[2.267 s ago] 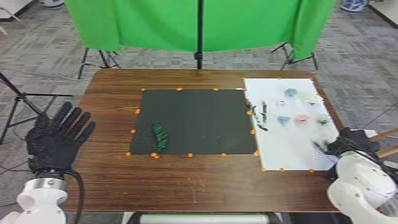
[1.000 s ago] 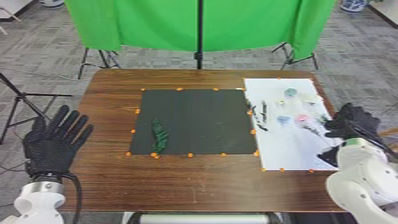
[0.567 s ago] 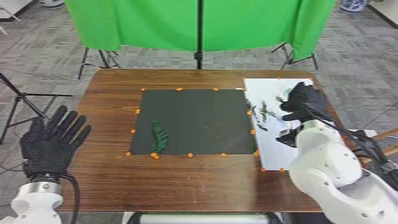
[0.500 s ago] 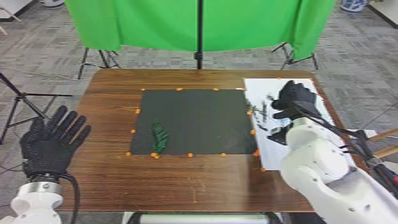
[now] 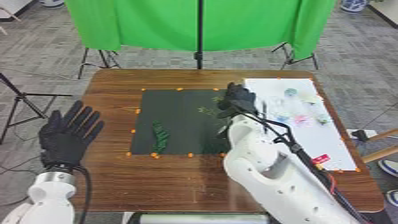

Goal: Arrange flowers

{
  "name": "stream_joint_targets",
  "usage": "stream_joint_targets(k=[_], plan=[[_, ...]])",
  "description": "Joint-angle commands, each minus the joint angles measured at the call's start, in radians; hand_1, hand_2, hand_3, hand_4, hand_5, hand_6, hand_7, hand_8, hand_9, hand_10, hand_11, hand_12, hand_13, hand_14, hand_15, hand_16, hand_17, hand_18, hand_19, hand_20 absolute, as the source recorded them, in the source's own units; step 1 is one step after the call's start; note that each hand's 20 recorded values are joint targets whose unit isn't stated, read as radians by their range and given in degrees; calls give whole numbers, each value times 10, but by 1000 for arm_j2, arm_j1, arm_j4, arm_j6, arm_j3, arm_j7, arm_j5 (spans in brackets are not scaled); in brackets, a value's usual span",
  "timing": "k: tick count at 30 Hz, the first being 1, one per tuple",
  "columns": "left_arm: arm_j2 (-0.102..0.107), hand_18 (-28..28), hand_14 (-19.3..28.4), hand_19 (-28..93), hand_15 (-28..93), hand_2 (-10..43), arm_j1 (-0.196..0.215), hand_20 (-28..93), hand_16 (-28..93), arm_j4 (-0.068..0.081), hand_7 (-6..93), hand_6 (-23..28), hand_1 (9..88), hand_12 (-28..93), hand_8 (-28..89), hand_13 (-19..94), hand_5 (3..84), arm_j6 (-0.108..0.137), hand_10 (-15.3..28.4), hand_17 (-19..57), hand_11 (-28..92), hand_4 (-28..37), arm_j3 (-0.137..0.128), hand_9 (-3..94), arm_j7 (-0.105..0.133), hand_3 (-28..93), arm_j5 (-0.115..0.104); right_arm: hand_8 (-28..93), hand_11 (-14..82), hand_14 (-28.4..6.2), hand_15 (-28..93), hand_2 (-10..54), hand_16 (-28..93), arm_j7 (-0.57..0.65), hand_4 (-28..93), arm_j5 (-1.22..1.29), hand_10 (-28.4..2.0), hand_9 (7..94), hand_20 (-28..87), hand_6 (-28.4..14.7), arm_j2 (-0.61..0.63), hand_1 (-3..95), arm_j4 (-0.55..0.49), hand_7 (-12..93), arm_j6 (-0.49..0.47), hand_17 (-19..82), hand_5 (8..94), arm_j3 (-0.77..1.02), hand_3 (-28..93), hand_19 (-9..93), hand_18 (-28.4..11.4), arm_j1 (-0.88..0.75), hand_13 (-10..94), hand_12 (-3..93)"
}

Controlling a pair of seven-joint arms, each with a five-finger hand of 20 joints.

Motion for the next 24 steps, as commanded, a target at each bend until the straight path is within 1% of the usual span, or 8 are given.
stream_joint_targets(k=[1,5,7,9,12,14,17,24], plan=[[30,127,144,274,308,140,-55,118,-59,22,115,75,241,101,-86,261,426,11,149,-38,223,-283,49,354,-35,738,0,201,182,-197,557,-95,217,11,-226,-45,-157,750,190,-33,-55,576,52,460,31,148,725,-58,723,648,-274,-27,505,423],[38,127,143,273,307,139,-64,118,-59,23,114,76,241,101,-86,262,426,19,148,-38,223,-283,70,353,-31,738,1,194,183,-198,559,-95,212,10,-226,-62,-157,751,188,-34,-101,576,99,462,46,148,726,-53,723,650,-276,-43,506,421],[44,127,143,273,307,139,-85,118,-59,30,114,76,241,101,-86,262,426,22,149,-38,223,-283,85,354,-52,738,4,192,182,-200,561,-95,211,23,-228,-82,-157,752,187,-35,-126,577,121,462,70,149,727,-45,723,651,-277,-61,507,419],[50,127,144,274,306,138,-97,118,-59,33,115,76,241,101,-86,261,426,24,149,-38,223,-283,97,354,-51,739,4,190,182,-199,563,-95,209,29,-228,-96,-157,753,186,-35,-142,576,139,461,88,149,729,-50,724,653,-279,-55,510,417],[56,127,144,273,306,138,-118,118,-59,42,116,76,241,101,-86,261,426,27,149,-38,223,-283,115,354,-76,739,9,188,185,-197,566,-95,210,53,-229,-109,-157,756,184,-35,-165,576,141,462,88,151,730,-45,725,656,-280,-66,512,416],[54,127,144,273,307,137,-114,118,-58,42,116,75,241,101,-86,261,426,30,149,-37,223,-283,114,354,-96,739,14,188,186,-200,568,-95,209,63,-228,-114,-157,757,182,-34,-172,575,129,462,85,150,730,-45,726,659,-281,-84,512,416],[56,127,143,272,307,138,-121,118,-58,47,116,76,241,101,-86,262,426,33,149,-37,224,-283,120,354,-107,739,14,187,186,-203,570,-95,207,62,-228,-109,-159,758,182,-36,-166,574,106,460,85,149,732,-54,727,662,-282,-99,512,416],[56,127,143,273,307,137,-134,119,-58,52,116,75,241,101,-86,262,426,33,148,-38,222,-283,130,353,-121,739,17,189,188,-206,575,-95,200,81,-236,-103,-159,762,181,-39,-189,574,111,453,106,150,733,-67,724,668,-283,-95,515,415]])
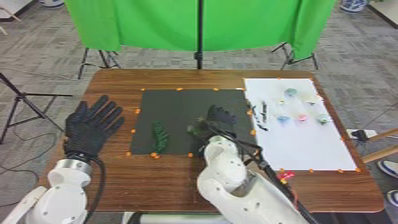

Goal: Arrange flowers

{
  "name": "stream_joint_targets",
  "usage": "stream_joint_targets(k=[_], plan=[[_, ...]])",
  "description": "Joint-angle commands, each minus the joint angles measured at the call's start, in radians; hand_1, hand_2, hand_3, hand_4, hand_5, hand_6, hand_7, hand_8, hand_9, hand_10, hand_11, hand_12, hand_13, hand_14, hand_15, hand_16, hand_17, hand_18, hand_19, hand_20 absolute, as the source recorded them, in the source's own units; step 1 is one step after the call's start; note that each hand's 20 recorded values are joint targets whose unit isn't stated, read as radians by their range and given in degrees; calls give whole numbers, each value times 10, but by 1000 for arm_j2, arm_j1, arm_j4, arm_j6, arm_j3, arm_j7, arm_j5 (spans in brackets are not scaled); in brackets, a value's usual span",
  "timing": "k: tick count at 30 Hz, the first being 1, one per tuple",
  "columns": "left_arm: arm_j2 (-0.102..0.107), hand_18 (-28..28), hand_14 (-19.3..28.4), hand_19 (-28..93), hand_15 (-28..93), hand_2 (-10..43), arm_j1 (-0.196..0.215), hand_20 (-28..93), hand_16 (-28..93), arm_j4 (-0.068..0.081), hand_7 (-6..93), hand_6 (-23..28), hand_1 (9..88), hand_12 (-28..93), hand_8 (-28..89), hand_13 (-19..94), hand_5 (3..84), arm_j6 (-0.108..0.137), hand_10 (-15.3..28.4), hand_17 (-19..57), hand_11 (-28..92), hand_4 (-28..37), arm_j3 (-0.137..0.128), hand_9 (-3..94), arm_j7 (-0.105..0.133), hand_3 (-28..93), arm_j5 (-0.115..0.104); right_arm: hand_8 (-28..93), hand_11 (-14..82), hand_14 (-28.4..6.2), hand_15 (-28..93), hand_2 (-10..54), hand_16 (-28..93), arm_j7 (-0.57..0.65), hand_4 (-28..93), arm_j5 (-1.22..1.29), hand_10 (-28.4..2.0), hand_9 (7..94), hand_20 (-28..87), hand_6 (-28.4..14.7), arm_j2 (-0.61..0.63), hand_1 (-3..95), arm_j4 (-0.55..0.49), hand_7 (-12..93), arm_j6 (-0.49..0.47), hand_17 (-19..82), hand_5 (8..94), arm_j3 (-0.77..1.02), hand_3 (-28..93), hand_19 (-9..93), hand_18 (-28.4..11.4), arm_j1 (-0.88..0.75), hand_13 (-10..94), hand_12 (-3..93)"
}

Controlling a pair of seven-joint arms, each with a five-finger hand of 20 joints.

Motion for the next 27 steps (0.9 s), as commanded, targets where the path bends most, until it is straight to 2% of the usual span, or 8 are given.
stream_joint_targets(k=[1,3,6,10,14,17,24,27], plan=[[4,127,143,273,307,137,-10,119,-58,19,116,75,241,101,-86,262,426,12,149,-38,222,-283,22,354,-26,739,9,189,189,-207,576,-95,199,24,-236,-11,-158,762,181,-39,-31,574,1,453,39,150,733,-18,724,668,-283,-4,515,416],[3,128,143,273,307,137,-14,118,-58,21,116,75,241,101,-86,263,426,10,148,-37,222,-283,31,354,-25,739,10,190,189,-207,577,-95,199,20,-236,-17,-159,763,181,-38,-41,575,10,454,58,150,732,-22,725,669,-283,1,515,416],[4,127,143,272,307,136,-23,118,-59,27,116,75,241,101,-86,263,426,6,148,-37,222,-283,49,354,-41,739,13,189,191,-206,580,-95,200,30,-238,-26,-158,765,181,-38,-51,576,19,453,88,150,733,-28,723,671,-284,4,517,416],[8,127,143,271,308,136,-4,119,-58,23,116,75,240,101,-87,262,426,17,148,-36,222,-283,48,354,-36,739,12,190,194,-205,584,-95,203,27,-238,-13,-158,766,183,-39,-64,576,20,454,77,152,734,-29,723,674,-284,-5,518,418],[5,127,143,272,307,136,-12,119,-59,31,116,75,240,101,-86,262,425,13,148,-37,222,-283,55,353,-42,740,12,190,196,-205,584,-95,202,29,-237,7,-158,766,185,-39,-74,574,27,455,89,152,733,-34,724,674,-284,-1,519,419],[4,128,143,272,307,136,-14,119,-58,32,117,74,240,101,-87,262,425,10,147,-37,223,-283,57,353,-34,740,12,185,197,-214,585,-95,194,20,-233,34,-159,765,185,-43,-69,560,17,448,56,151,732,-41,727,672,-284,1,521,418],[1,128,143,272,306,136,6,119,-59,26,116,74,241,101,-87,263,425,13,147,-37,222,-283,35,354,-25,739,9,138,282,-242,598,-95,118,25,-247,66,-212,691,168,-70,-62,536,-7,297,29,109,717,-33,732,630,-284,-6,461,244],[-1,127,143,271,308,136,12,119,-58,24,116,74,241,101,-87,263,425,10,147,-36,221,-283,31,354,-23,739,8,123,295,-244,602,-95,114,22,-249,66,-218,680,167,-78,-59,517,-11,265,33,104,713,-36,748,623,-284,-5,452,220]])
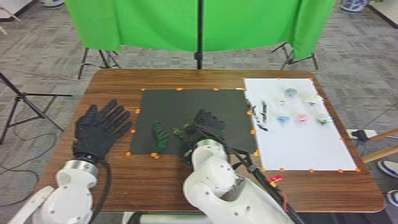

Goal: Arrange flowers

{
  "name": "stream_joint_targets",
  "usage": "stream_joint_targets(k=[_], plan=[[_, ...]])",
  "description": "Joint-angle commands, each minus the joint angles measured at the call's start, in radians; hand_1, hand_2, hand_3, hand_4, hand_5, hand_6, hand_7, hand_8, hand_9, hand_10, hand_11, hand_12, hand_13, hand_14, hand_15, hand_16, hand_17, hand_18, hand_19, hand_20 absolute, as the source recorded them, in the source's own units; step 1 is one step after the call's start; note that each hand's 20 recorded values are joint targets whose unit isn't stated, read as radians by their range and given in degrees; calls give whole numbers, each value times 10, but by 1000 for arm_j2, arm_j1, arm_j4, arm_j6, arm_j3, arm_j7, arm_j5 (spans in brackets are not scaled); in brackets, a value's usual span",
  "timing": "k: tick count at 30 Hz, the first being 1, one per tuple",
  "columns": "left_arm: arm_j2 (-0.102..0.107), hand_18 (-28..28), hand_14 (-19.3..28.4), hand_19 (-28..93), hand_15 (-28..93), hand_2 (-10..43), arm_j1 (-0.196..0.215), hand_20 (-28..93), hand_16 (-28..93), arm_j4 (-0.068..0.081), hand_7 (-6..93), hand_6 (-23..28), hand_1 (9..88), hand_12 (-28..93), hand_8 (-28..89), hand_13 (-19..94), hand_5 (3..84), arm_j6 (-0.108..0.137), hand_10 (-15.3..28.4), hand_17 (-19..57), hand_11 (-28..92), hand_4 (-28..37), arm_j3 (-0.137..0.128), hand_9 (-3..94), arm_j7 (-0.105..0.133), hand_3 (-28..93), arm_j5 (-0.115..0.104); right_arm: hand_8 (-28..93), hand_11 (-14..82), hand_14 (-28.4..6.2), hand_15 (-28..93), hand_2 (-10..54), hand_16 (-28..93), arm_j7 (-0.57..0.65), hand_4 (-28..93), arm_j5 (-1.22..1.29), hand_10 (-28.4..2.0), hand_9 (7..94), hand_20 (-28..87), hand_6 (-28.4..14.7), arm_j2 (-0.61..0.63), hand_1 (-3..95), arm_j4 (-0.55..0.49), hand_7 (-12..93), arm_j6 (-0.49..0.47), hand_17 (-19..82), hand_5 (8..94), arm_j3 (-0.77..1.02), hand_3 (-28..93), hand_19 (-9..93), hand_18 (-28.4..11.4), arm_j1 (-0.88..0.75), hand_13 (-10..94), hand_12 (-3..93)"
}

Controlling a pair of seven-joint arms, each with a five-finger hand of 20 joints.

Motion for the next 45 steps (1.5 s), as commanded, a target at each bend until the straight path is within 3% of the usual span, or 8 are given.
stream_joint_targets(k=[1,7,10,12,18,28,37,45], plan=[[-3,127,143,271,308,136,33,119,-58,4,116,74,241,100,-87,263,425,6,148,-36,221,-283,-11,354,3,740,1,116,296,-246,604,-95,114,6,-246,7,-219,677,166,-79,5,503,-17,257,-5,103,709,-1,757,620,-284,-1,449,218],[-13,128,143,272,305,136,59,119,-59,-7,117,75,241,101,-87,262,425,3,148,-37,222,-283,-30,354,17,740,-1,-52,301,-256,615,-95,108,-12,-239,12,-226,666,161,-82,22,442,-55,240,-1,98,694,-4,800,613,-284,4,435,217],[-21,128,143,271,305,136,89,119,-58,-18,117,75,241,101,-86,262,425,3,147,-36,222,-283,-50,353,44,740,-4,-92,302,-258,618,-95,108,-58,-237,31,-230,660,160,-83,54,434,-83,242,-9,97,680,-10,803,610,-284,17,434,217],[-33,127,143,271,306,136,112,119,-58,-27,117,75,240,102,-87,262,425,-10,147,-36,222,-283,-67,353,88,741,-14,-98,304,-258,619,-95,107,-105,-238,1,-231,656,160,-84,100,434,-94,243,1,96,673,-42,802,610,-284,52,433,216],[-65,127,143,271,307,135,163,119,-58,-43,118,75,240,102,-86,262,425,-16,148,-36,222,-283,-108,353,119,741,-21,-107,223,-267,608,-95,93,-190,-232,-4,-251,578,143,-99,202,409,-170,207,-75,84,614,-21,804,607,-284,58,399,177],[-82,127,143,269,307,136,198,119,-59,-48,120,75,242,102,-87,263,426,-24,148,-35,223,-283,-144,354,108,739,-16,-96,179,-277,579,-95,75,-257,-215,32,-262,497,126,-112,402,452,-292,184,-303,65,553,47,820,605,-284,-13,320,167],[-93,127,142,269,307,136,228,120,-59,-55,121,76,243,102,-87,263,426,-20,147,-35,223,-283,-174,354,97,740,-14,-99,167,-271,557,-95,74,-293,-278,-55,-257,467,119,-113,447,474,-305,163,-354,46,518,2,844,589,-281,-65,298,171],[-94,127,143,271,307,136,234,120,-59,-59,121,76,243,102,-87,263,426,-18,148,-36,223,-283,-176,354,95,740,-17,-97,165,-275,559,-95,75,-254,-282,-74,-263,463,120,-122,390,449,-277,148,-323,39,510,-46,835,587,-283,-53,296,172]])
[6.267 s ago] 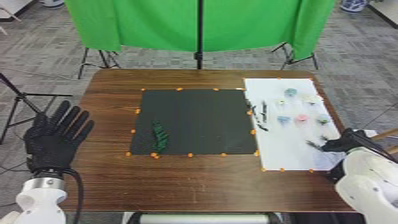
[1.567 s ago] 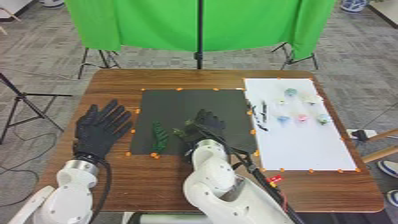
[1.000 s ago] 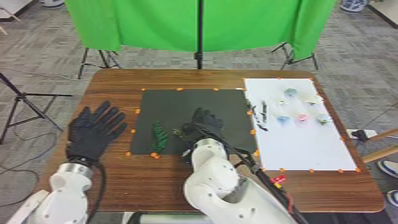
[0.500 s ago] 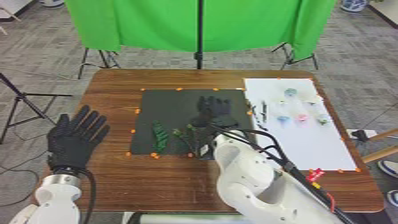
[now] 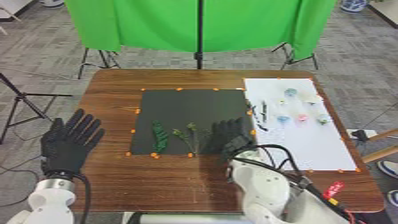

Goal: Arrange flowers

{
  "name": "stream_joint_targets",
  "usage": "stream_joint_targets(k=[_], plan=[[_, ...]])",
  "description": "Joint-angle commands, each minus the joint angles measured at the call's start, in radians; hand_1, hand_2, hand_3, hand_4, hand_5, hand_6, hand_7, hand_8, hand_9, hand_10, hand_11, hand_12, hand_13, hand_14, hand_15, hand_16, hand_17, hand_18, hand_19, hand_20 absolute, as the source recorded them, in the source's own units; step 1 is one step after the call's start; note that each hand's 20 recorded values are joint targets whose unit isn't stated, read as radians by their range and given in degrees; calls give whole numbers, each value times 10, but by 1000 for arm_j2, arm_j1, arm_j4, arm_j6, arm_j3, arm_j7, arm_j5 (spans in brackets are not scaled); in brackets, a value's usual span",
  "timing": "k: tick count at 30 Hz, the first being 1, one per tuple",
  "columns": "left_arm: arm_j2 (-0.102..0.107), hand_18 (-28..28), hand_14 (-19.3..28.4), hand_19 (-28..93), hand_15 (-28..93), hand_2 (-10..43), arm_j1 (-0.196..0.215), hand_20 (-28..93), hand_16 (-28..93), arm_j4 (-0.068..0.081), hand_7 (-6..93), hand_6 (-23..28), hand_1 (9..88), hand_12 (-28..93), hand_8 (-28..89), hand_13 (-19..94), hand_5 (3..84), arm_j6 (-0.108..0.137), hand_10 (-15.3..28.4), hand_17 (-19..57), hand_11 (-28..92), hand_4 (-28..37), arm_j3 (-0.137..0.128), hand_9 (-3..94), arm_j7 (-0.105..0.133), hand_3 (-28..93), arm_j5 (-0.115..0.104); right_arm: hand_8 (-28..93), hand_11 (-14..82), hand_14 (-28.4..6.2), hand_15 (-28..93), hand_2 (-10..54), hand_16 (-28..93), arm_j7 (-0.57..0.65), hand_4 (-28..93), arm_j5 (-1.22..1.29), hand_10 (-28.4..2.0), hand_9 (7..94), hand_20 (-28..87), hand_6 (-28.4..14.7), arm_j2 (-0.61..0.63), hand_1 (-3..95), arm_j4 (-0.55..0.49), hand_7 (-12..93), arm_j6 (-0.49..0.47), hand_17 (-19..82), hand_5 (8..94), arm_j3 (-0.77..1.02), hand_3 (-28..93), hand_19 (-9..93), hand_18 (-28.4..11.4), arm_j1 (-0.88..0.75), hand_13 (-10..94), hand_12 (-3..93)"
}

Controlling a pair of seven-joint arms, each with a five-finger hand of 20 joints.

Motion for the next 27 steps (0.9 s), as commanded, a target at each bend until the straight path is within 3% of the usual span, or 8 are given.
stream_joint_targets(k=[1,5,11,19,27], plan=[[-8,127,143,271,307,136,23,120,-59,-1,121,76,243,102,-87,263,426,-1,148,-36,224,-283,6,354,-11,740,-5,-96,164,-277,561,-95,76,33,-282,-37,-264,463,121,-123,-70,443,41,145,36,38,509,-44,826,587,-283,11,297,171],[-11,127,143,270,307,136,16,120,-59,2,122,76,243,101,-87,263,427,-7,148,-36,223,-283,16,354,-21,740,-3,-92,166,-282,569,-95,76,52,-283,-59,-268,465,122,-128,-91,429,66,138,54,38,509,-52,823,589,-284,14,301,172],[-6,127,143,271,306,136,29,120,-59,-4,122,76,243,102,-87,263,427,-2,148,-36,224,-283,10,354,-9,740,-10,-91,170,-282,576,-95,73,61,-283,-68,-271,473,123,-129,-107,428,72,139,61,41,517,-60,819,593,-284,7,308,170],[-9,127,143,270,307,137,32,119,-59,-2,122,76,242,102,-87,263,426,-8,148,-36,223,-283,8,354,-8,740,-20,-93,172,-284,578,-95,70,84,-283,-60,-272,480,125,-130,-110,409,61,138,77,45,524,-42,808,596,-284,2,315,169],[-14,127,143,271,309,137,41,119,-59,-2,122,76,243,101,-88,263,427,-13,148,-36,224,-283,-3,354,1,739,-21,-91,175,-284,579,-95,69,119,-281,-71,-273,494,127,-140,-42,408,14,129,194,58,522,81,809,605,-284,20,331,168]])
